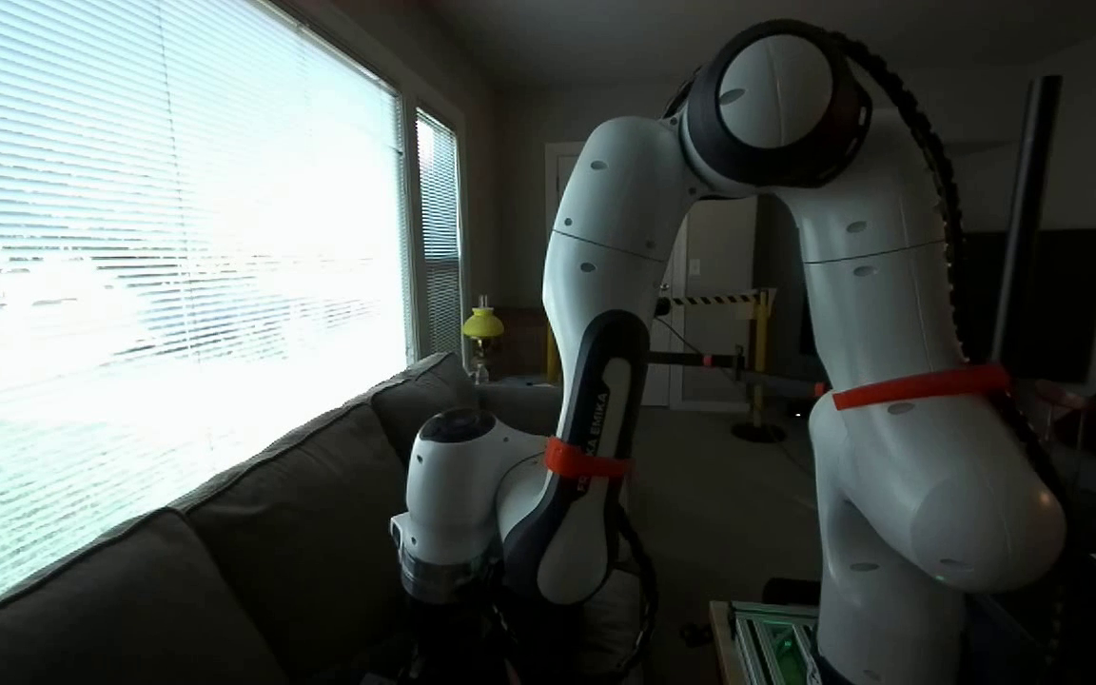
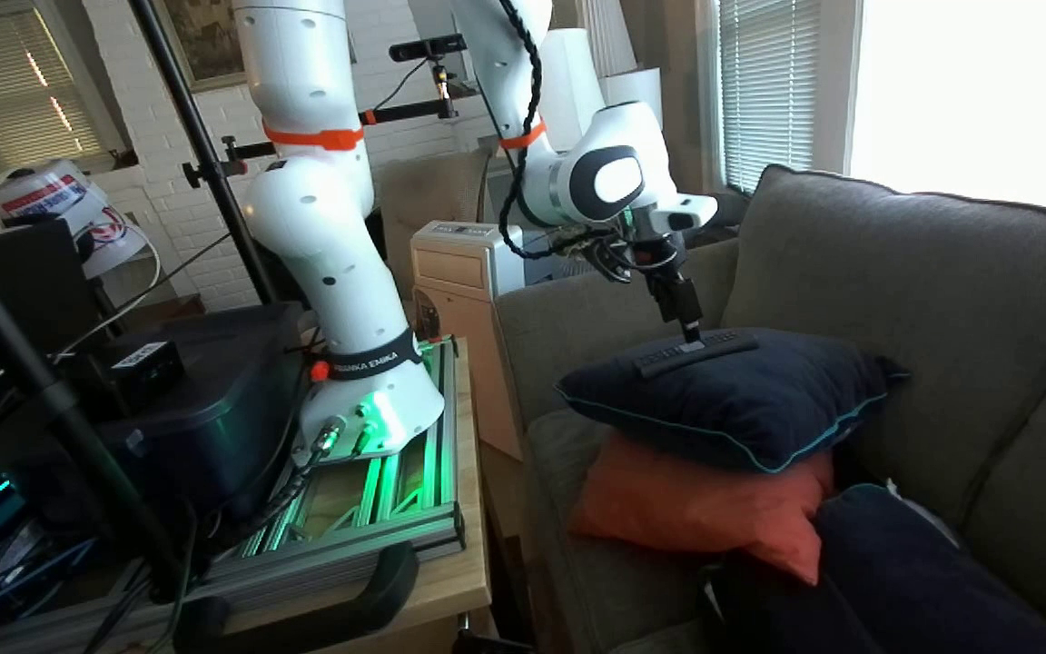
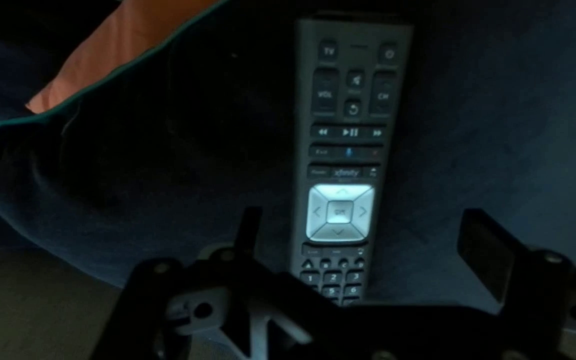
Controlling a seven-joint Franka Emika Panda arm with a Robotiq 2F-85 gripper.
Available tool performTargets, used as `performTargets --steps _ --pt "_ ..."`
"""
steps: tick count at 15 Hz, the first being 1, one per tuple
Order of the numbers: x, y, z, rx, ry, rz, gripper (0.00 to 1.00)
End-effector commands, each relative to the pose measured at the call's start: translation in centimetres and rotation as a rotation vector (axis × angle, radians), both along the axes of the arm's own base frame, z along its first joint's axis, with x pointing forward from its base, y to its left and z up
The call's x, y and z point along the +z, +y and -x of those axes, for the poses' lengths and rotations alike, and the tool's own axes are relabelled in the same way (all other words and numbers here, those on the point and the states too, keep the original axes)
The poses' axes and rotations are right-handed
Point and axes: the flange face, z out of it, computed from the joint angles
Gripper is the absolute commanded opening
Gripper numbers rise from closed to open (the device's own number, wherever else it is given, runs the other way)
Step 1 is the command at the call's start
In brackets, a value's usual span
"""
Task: Remove the remote control from the pillow and place it on the left armrest of the sofa.
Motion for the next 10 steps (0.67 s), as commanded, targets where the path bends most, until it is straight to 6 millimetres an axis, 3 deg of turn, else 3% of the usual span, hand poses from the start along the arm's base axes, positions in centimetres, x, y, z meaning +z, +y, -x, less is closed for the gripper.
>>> performTargets --steps 1,10 --pt "-1.6 -0.1 -1.1 0.003 -0.007 0.037 1.00" --pt "-3.8 1.5 -1.5 -0.089 -0.023 0.059 1.00"
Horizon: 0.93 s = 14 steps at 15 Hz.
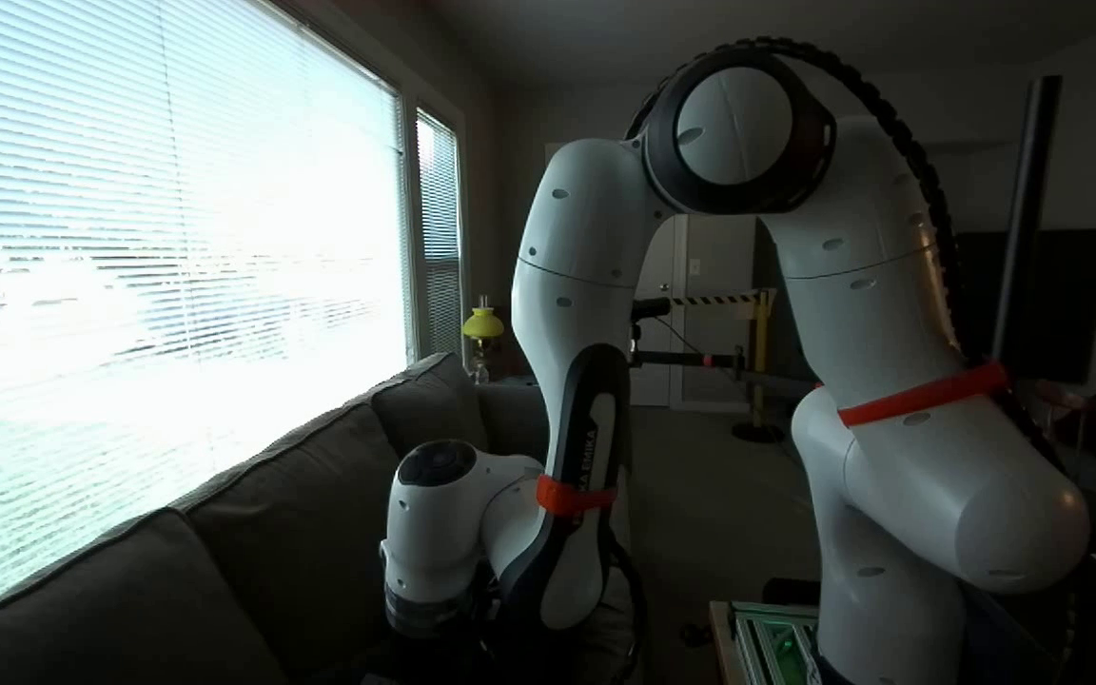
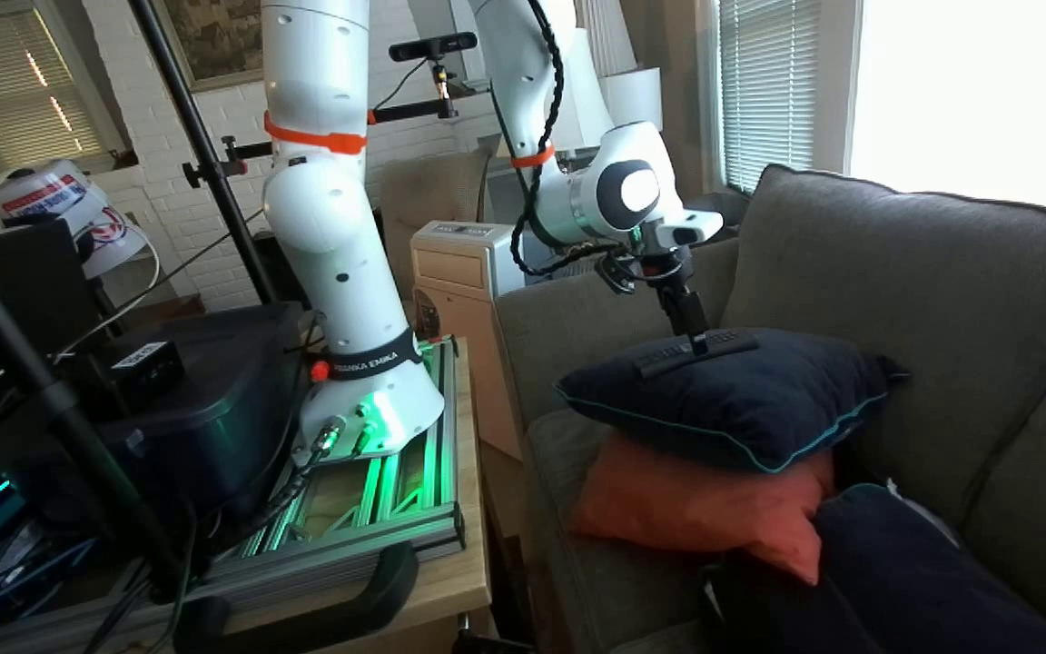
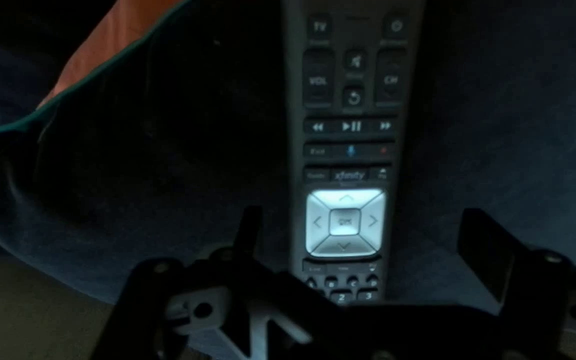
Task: Remove the remote control from the pillow and place it on the left armrest of the sofa.
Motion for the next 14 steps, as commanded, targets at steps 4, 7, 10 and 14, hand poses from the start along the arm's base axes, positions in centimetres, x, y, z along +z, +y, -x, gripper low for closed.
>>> performTargets --steps 4,7,10,14 --pt "-1.9 0.5 0.3 -0.041 -0.006 0.019 0.71" --pt "-2.1 0.6 0.6 -0.059 0.003 0.026 0.47" --pt "-1.7 1.1 1.0 -0.081 0.010 0.004 0.28" --pt "-0.1 3.3 1.1 -0.108 0.010 -0.052 0.28"
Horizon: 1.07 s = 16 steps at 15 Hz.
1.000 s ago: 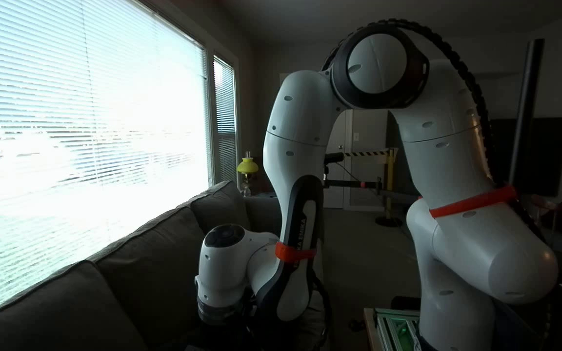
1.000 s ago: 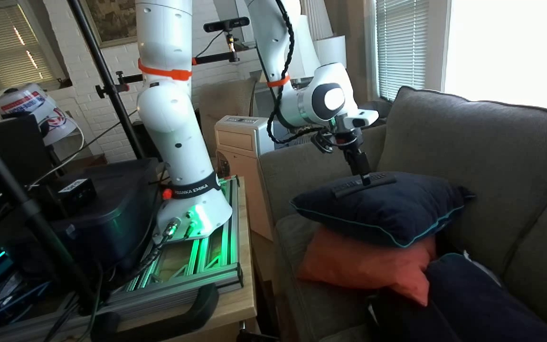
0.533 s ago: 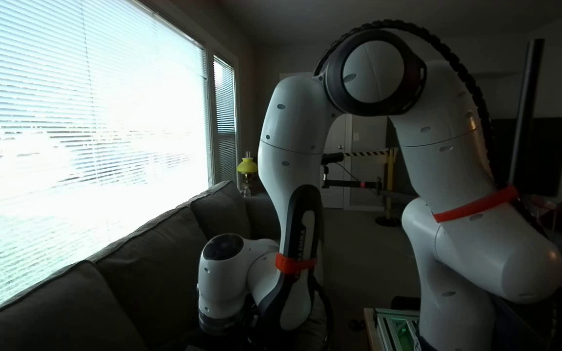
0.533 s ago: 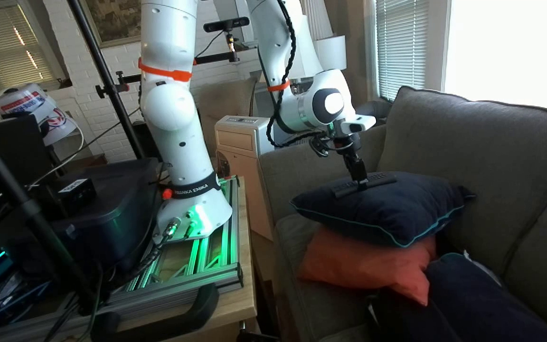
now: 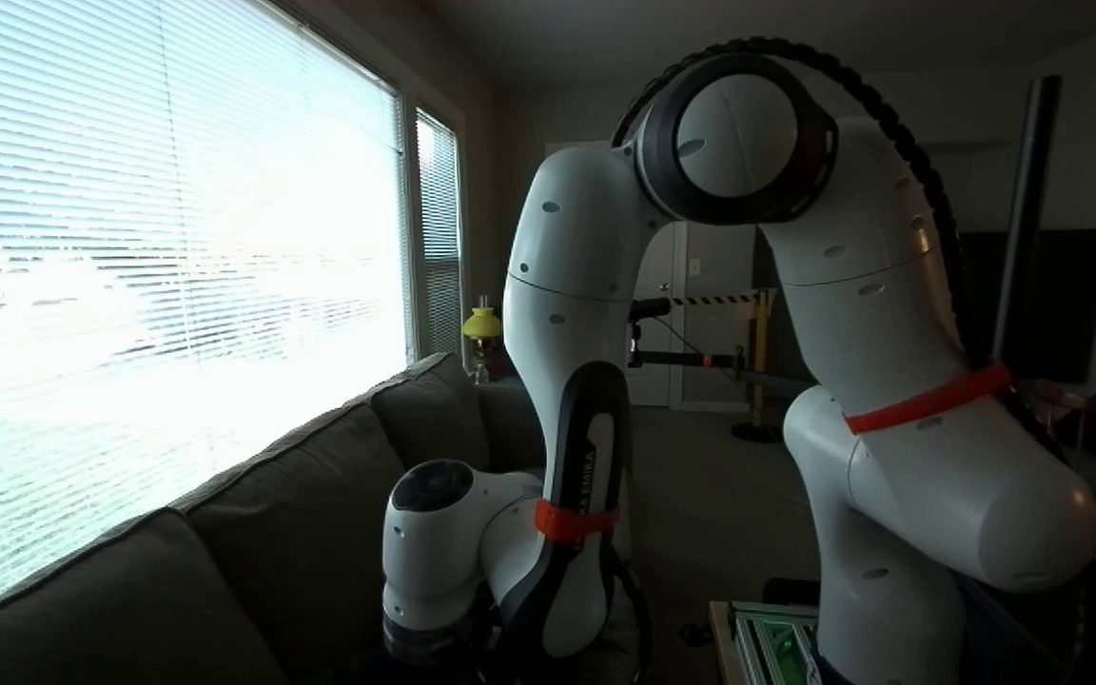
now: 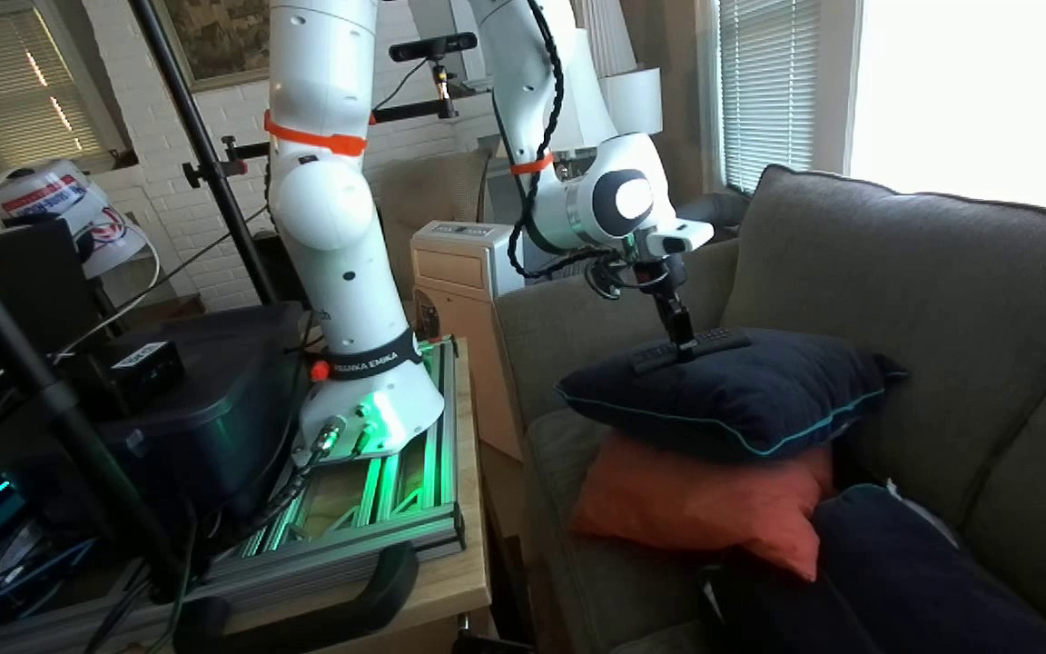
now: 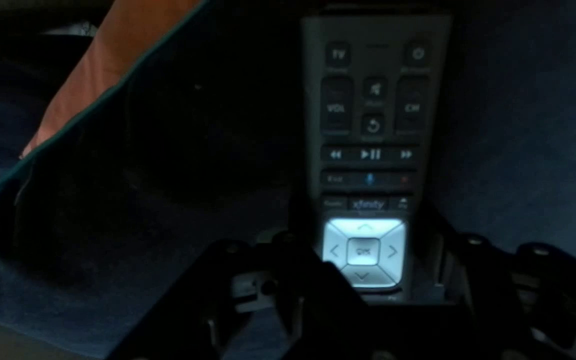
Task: Remove the remote control from the pillow and place it on the left armrest of the sofa.
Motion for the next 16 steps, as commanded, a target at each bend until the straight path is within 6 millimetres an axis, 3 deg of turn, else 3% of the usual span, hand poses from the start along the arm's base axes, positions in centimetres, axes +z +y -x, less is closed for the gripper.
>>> performTargets --steps 1,8,16 --pt "1.5 2.5 0.5 -0.031 -0.003 -0.062 0.28" --pt "3.9 8.9 0.1 0.010 -0.033 -0.193 0.28" --pt "4.4 15.1 0.0 0.177 -0.032 -0.294 0.28"
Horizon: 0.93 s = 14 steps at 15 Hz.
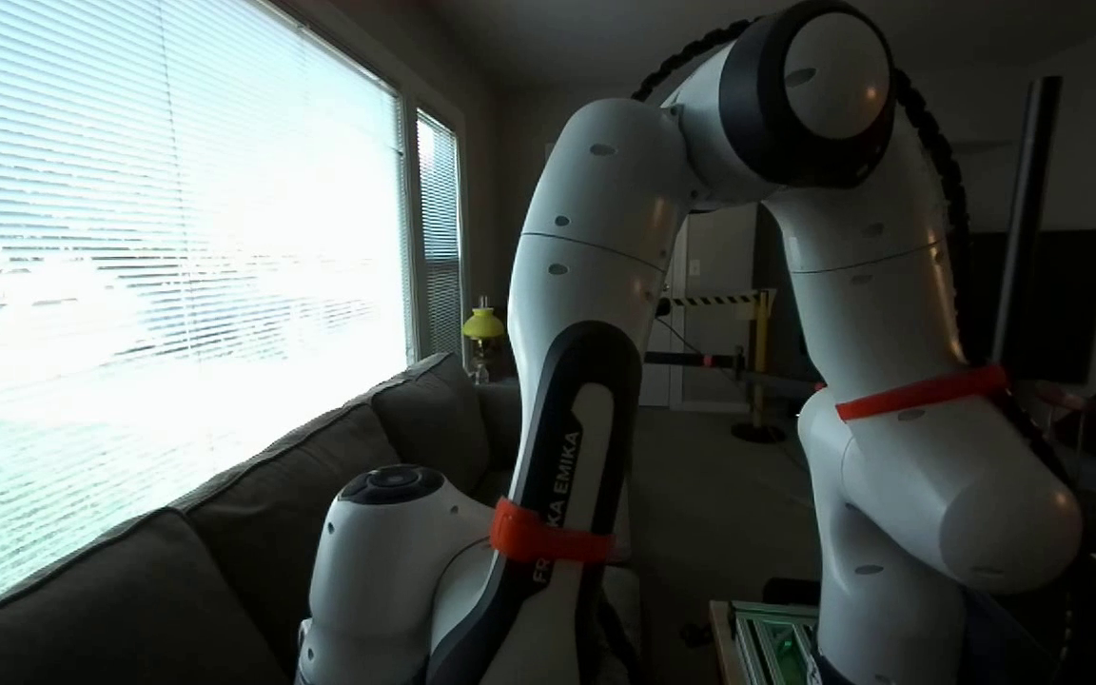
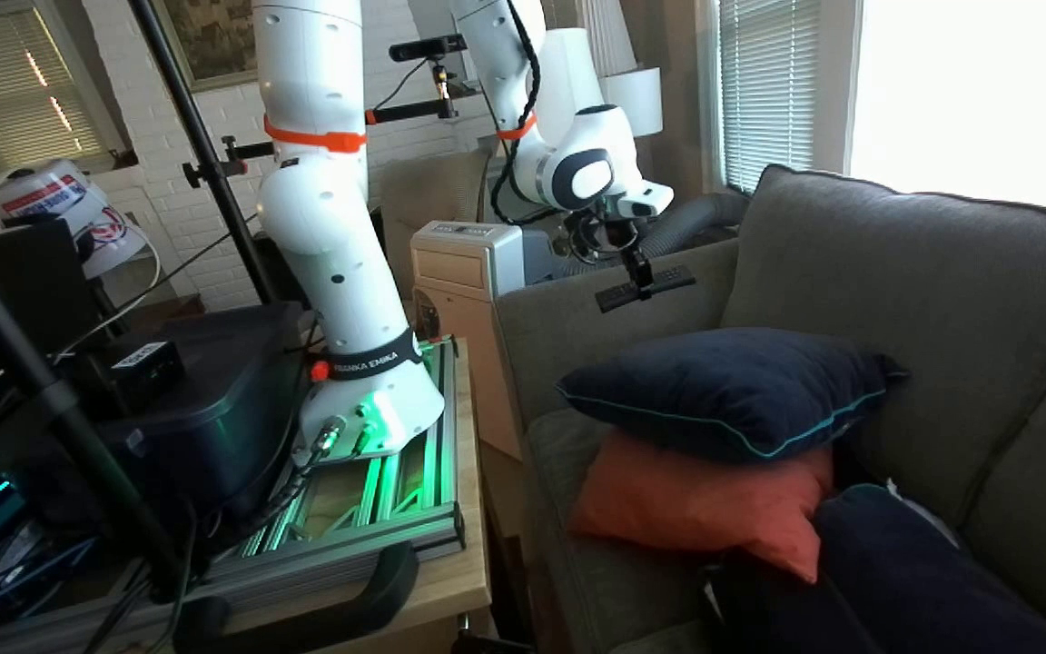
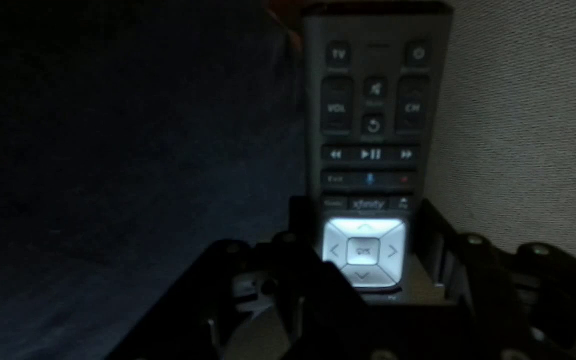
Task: Remove the remote control from the pillow and place it on the left armrest of the sofa.
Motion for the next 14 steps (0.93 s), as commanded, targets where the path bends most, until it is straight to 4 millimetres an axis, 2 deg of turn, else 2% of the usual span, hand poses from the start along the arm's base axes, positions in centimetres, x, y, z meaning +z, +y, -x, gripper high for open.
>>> performTargets --steps 1,8,9,11,14 --pt "0.2 2.3 -0.4 0.079 -0.022 -0.035 0.28" --pt "1.0 7.6 -0.1 0.276 -0.090 -0.141 0.28" --pt "1.0 7.1 0.4 0.238 -0.068 -0.106 0.53" --pt "1.1 7.8 0.4 0.266 -0.075 -0.125 0.53" --pt "1.1 7.6 0.1 0.271 -0.078 -0.126 0.53"
